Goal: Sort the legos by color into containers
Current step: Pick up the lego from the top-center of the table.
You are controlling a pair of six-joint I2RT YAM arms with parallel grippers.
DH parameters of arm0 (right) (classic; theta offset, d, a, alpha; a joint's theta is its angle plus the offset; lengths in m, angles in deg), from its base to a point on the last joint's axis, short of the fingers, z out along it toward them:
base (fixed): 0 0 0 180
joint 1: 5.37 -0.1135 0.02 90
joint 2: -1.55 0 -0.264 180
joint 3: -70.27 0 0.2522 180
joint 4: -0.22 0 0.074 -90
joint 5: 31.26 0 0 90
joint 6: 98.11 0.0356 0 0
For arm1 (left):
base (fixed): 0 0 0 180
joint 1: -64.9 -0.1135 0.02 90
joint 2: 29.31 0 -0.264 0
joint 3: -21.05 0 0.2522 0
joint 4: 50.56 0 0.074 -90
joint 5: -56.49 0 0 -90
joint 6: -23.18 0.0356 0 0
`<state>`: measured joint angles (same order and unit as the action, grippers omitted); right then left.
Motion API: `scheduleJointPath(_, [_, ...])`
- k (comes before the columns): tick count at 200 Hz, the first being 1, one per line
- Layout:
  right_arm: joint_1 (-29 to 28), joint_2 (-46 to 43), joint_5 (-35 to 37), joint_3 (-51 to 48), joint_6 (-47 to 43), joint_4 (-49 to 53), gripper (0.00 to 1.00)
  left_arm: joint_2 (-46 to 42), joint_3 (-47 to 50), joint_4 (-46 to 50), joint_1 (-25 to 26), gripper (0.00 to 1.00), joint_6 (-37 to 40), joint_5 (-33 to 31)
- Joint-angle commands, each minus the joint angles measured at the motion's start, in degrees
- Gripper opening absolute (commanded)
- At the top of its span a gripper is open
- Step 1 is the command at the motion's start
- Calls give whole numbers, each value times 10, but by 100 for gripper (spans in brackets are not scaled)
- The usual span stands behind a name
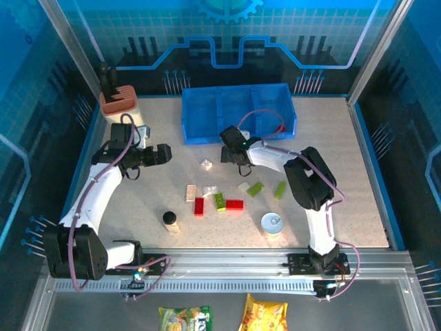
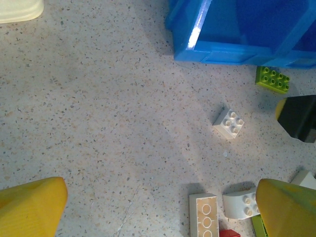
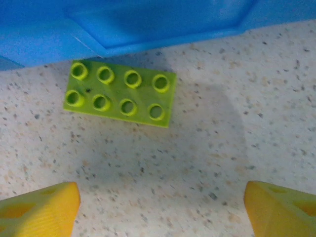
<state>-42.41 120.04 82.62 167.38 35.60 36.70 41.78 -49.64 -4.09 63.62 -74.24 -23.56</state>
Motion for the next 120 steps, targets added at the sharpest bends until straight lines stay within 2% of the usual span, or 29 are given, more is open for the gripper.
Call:
scheduleJointPath(1, [-14,23,35,28,24,-33,90,-17,4,-1,-3,99,0,8])
scheduleJointPath(68, [-16,87,68,58,26,-81,91,-18,6,-2,-3,99,1,7])
scheduleJointPath(120, [-12,119,45,85,31,-65,86,-19,6,-2,-3,99,1,8])
